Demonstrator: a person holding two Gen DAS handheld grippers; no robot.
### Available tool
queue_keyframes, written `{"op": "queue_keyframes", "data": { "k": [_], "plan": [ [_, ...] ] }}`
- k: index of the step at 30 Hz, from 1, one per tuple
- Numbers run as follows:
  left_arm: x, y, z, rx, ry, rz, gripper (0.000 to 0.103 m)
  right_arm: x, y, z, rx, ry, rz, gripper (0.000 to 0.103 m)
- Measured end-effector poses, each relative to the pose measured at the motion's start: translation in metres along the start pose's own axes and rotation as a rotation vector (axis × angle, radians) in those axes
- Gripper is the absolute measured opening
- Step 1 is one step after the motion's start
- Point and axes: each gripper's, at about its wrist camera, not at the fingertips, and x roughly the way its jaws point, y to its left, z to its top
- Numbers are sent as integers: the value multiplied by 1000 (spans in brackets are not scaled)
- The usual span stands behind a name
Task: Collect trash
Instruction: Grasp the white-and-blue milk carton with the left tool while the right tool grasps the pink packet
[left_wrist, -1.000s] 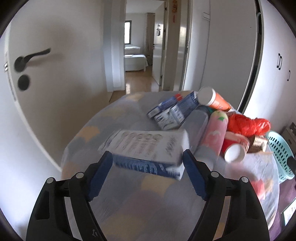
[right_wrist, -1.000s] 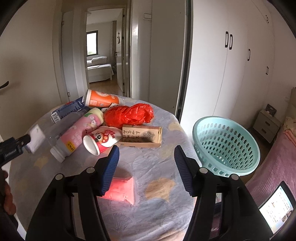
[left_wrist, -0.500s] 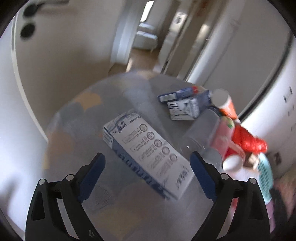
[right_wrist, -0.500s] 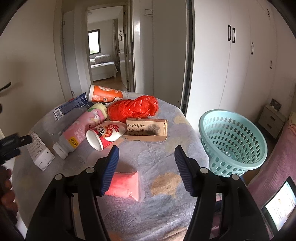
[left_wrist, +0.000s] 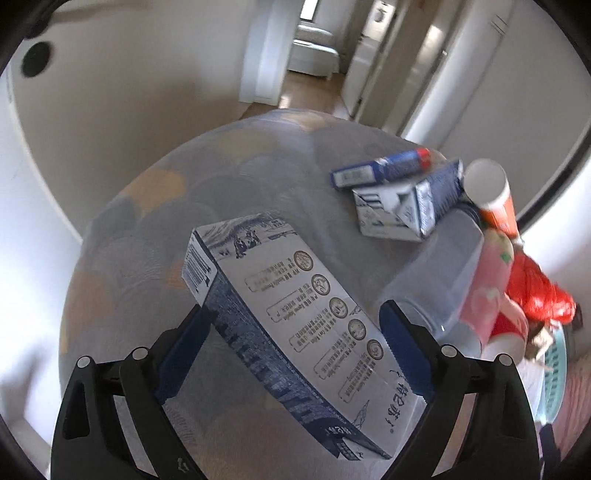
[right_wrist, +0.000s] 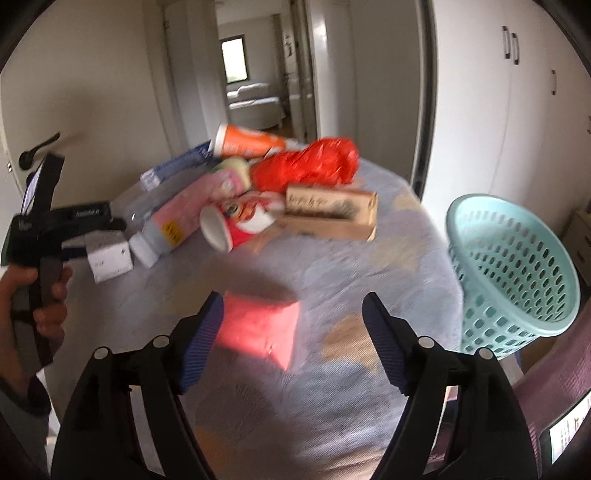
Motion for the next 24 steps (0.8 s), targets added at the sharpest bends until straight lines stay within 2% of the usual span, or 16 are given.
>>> {"op": "queue_keyframes", "data": {
  "k": [3,7,11,13,16,18,20,24],
  "plan": [
    [-3,-6,-6,52,10,-29,83,6,0,-7,-25,33,12,74],
    [-6,-12,-9,140,16,-61,75,25,1,-12,-76,148,85,75],
    [-11,-15,-11,255,16,-54,75,40,8,-12,-130,172,65,75],
    [-15,-8,-10,229,25,-58,82,44,11,-6,-159,180,61,75],
    [-20,1,-8,146,57,-133,86,49,15,4,-187,188,112,75],
    [-15,0,-8,124,79,-114,86,53,17,7,-225,202,121,75],
    [-6,-2,-9,120,106,-61,86,53,15,6,-252,203,116,75],
    [-7,-12,-19,174,93,5,86,60,7,9,-228,212,171,75]
  ]
}}
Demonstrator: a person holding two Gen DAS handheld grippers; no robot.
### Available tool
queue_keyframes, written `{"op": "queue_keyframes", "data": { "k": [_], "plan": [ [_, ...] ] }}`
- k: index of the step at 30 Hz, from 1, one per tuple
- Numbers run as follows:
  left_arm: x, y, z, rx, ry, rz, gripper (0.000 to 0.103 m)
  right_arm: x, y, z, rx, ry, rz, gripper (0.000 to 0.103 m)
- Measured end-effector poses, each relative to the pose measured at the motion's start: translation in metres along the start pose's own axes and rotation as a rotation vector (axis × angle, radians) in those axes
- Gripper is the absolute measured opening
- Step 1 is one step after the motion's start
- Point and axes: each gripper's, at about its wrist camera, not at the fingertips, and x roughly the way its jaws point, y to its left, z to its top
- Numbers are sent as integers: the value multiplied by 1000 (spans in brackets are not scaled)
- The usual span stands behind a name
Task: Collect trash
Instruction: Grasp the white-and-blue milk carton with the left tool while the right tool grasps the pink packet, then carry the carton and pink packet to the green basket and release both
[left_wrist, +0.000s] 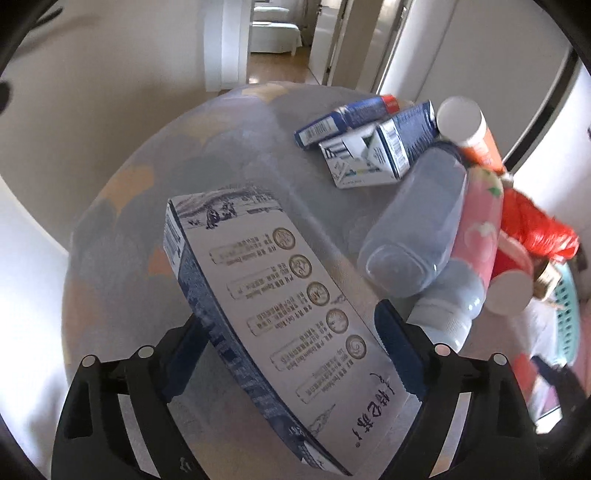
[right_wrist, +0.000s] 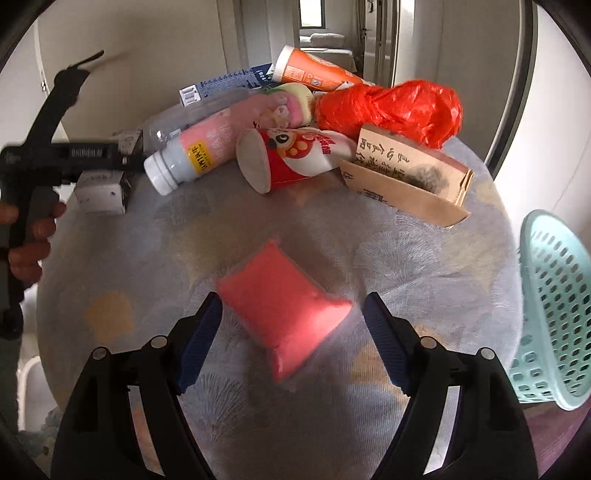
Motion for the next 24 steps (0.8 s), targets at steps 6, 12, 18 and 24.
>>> {"op": "queue_keyframes", "data": {
  "k": [6,12,18,24],
  "plan": [
    [-17,-5,-19,39,-13,13,72,2,-1,6,30,-19,36,64],
    [-33,-4,-43,53,-49,-44,57,-8,11,-3,14,-50,-14,58],
    [-63,7,-54,22,-117,-150,34,-35,10,-6,61,-115,-39,57],
    [-68,-7,-47,92,-146,-124,34,-61,1,1,98,-177,-9,57]
  ]
}}
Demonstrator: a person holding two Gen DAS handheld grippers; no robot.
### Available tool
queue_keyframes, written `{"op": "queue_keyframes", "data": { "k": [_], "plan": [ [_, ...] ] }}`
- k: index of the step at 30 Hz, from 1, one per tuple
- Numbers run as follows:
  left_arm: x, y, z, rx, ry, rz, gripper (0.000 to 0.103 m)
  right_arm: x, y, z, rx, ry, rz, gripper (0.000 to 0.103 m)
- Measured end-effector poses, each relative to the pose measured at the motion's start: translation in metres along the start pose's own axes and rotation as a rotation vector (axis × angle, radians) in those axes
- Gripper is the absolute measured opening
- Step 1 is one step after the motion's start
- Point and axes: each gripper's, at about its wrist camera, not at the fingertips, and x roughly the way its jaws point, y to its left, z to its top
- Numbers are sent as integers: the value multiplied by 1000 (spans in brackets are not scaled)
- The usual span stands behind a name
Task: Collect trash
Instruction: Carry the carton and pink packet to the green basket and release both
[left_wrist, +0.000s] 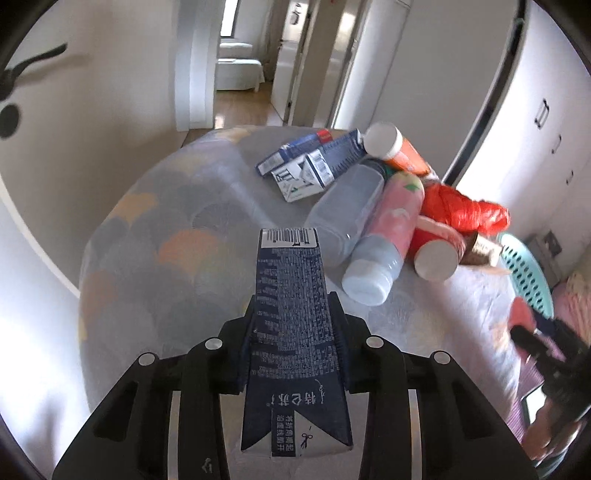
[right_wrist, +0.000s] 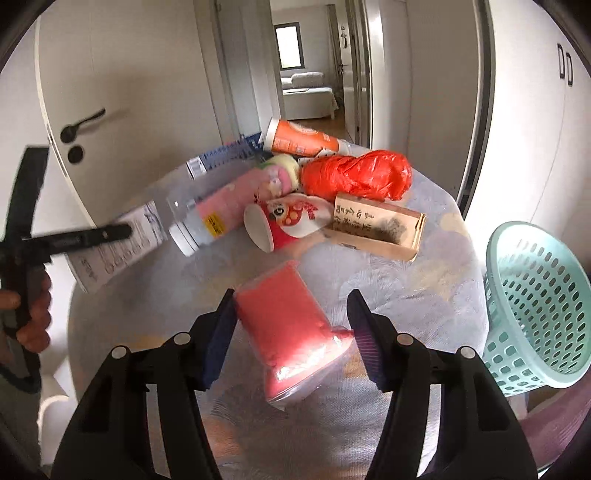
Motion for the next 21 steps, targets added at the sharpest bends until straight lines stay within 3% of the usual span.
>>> {"op": "queue_keyframes", "data": {
  "k": [7,12,17,21],
  "plan": [
    [6,-9,-6,30,20,24,33,-3,-12,-5,42,0,-28,57],
    [-29,-23,4,46,-107,-17,33,-27,-26,4,74,-63,-62,57],
    [-59,-51,22,64,-213,-111,33,-49,-54,15,147,-139,-118,57],
    [-57,-97,42,134,-229,-219,33,-63,-85,19,221,-168,-211,57]
  ]
}}
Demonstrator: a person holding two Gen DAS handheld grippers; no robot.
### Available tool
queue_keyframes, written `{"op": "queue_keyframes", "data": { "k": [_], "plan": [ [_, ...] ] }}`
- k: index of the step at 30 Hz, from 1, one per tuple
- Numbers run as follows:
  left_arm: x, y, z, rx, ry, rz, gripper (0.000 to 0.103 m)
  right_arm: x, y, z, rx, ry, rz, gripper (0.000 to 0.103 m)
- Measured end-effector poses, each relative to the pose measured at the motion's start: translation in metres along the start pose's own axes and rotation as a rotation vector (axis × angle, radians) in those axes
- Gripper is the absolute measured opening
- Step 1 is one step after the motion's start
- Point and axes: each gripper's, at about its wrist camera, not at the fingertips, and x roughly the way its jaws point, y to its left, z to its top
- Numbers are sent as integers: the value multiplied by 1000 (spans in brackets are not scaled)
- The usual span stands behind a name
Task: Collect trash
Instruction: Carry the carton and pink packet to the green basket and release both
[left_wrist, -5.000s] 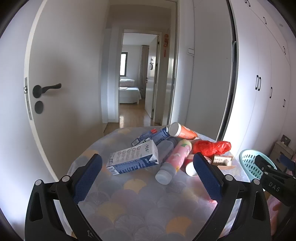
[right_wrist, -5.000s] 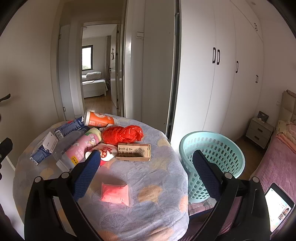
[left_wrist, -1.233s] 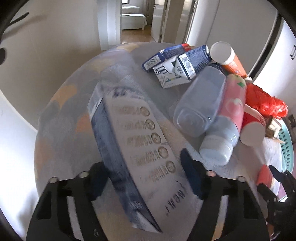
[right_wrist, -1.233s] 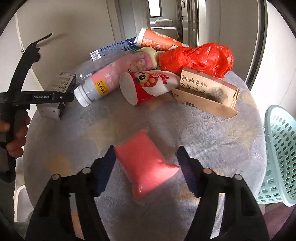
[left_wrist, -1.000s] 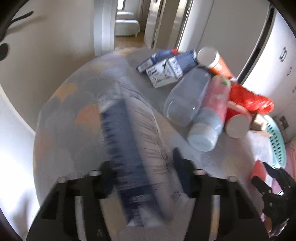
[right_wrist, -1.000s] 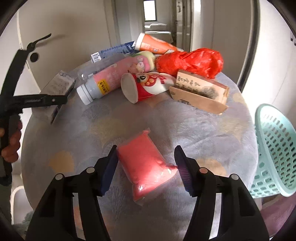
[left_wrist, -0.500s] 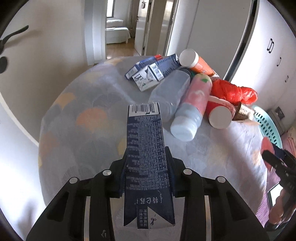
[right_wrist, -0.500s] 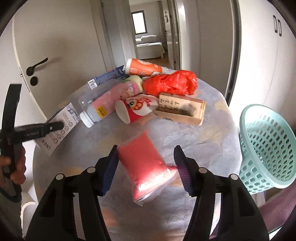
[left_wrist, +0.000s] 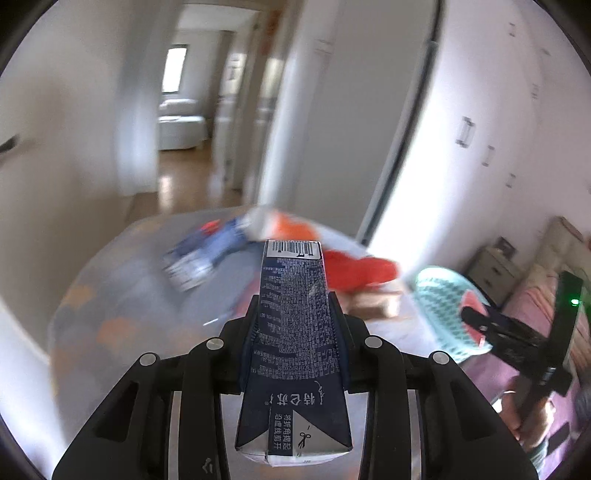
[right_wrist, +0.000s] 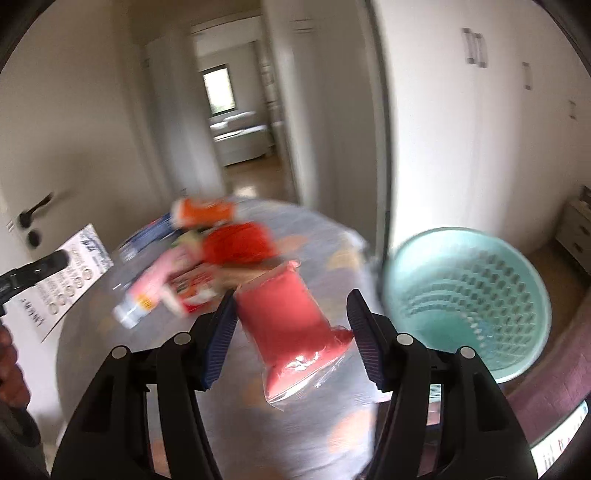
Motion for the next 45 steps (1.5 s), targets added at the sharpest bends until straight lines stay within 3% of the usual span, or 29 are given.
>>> {"op": "queue_keyframes", "data": {
  "k": [6,11,14,19,23,24,25,27,37,45],
  "plan": [
    [49,-85,30,122,7,-177,33,0,-66,15,152,-15,-166,57],
    [108,-153,42,168,73,-292,33,18,-127,15,320,56,-298,57],
    [158,-185,42,168,154,-345,33,27,-154,8,394,100,-351,57],
    [231,-223,25,198,274,-358,33,40,-185,-6,465,159,-387,57],
    [264,-235,10,196,314,-364,34,48,-201,-9,499,178,-396,60],
    [269,-235,10,190,315,-363,40,51,-203,-9,506,182,-392,61],
    [271,-233,7,183,318,-368,54,53,-206,-11,514,185,-382,62],
    [266,-232,7,180,292,-376,63,57,-211,-12,526,192,-364,65],
    [200,-208,13,201,174,-369,70,39,-188,-4,416,125,-443,72],
    [137,-160,26,180,62,-326,72,15,-144,10,319,46,-431,73]
  ]
}}
